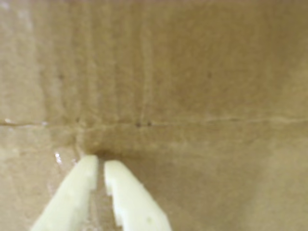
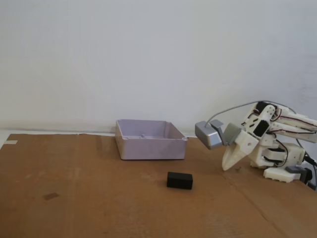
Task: Grasp a block and put it in the box.
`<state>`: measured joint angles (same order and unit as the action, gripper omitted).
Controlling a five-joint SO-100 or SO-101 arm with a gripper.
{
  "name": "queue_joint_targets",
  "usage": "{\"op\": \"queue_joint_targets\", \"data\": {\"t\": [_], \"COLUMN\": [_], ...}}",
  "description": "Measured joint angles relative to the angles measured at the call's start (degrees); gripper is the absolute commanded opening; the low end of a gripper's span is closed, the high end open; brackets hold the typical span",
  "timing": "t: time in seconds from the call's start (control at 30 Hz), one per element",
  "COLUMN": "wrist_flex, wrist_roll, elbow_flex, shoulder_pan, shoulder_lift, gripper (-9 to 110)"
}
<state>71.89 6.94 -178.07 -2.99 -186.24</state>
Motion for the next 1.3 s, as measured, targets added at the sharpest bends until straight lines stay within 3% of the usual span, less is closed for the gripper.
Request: {"op": "queue_joint_targets", "data": {"t": [0.3, 0.57, 0.97, 1.3], "wrist_flex": [0.0, -3.7, -14.9, -30.1], "wrist_roll": [0.0, -0.1, 0.9, 8.7], "elbow_flex": [0.6, 5.8, 16.0, 17.0], "shoulder_pan": [0.0, 0.0, 1.9, 8.7], "shoulder_lift": [0.4, 13.1, 25.6, 30.8], "gripper": [0, 0, 0, 0]}}
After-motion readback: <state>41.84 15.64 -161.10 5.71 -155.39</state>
